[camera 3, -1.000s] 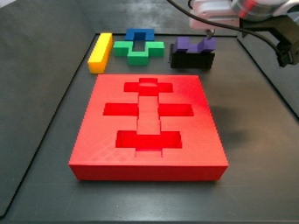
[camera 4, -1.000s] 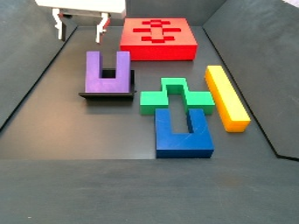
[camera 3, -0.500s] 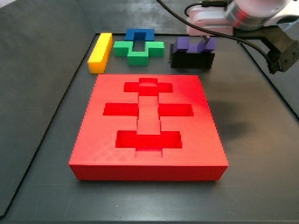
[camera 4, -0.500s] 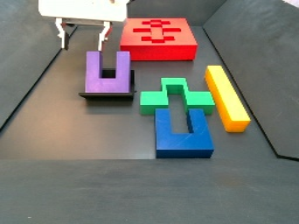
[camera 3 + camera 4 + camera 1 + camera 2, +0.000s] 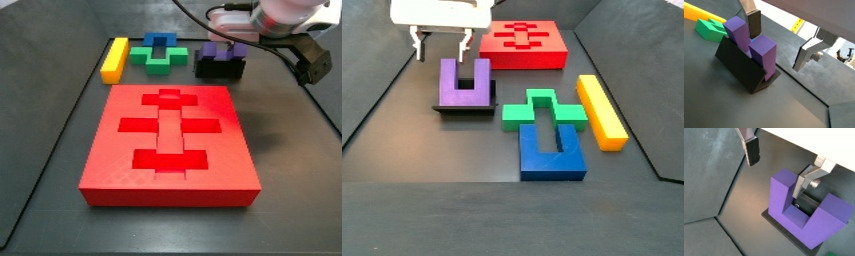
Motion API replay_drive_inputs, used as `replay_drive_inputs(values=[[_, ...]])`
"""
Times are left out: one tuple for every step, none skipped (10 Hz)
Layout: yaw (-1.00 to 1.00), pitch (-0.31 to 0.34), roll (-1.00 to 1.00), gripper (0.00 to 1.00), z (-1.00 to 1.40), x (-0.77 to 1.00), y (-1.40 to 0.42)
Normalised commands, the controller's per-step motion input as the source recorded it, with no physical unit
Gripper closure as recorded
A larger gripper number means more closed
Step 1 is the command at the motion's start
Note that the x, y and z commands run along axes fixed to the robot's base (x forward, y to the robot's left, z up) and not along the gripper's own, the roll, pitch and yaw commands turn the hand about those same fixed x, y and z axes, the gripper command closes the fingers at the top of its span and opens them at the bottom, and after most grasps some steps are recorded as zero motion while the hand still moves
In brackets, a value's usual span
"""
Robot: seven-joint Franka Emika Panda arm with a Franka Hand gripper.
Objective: Pick up the purple object. Move up. Place the purple object on the fixture. Regrasp the purple object. Move to above the board. Insert the purple object.
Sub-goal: Regrasp the purple object.
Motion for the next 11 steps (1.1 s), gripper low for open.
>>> replay_drive_inputs(values=[[0.0, -0.074, 0.17, 0.0, -0.31, 0.0, 0.0], [0.0, -0.054, 0.14, 0.0, -0.29, 0.0, 0.0], [0.0, 0.0, 0.08, 0.0, -0.13, 0.0, 0.0], [0.0, 0.0, 0.13, 0.0, -0.09, 0.04, 0.06], [0.0, 0.0, 0.13, 0.0, -0.02, 0.09, 0.12], [0.0, 0.0, 0.09, 0.0, 0.0, 0.07, 0.13], [0.0, 0.0, 0.13, 0.0, 0.0, 0.02, 0.04], [0.0, 0.0, 0.13, 0.0, 0.0, 0.0, 0.0], [0.0, 0.0, 0.02, 0.0, 0.0, 0.0, 0.0], [0.0, 0.0, 0.08, 0.0, 0.0, 0.0, 0.0], [0.0, 0.0, 0.0, 1.0, 0.0, 0.0, 0.0]])
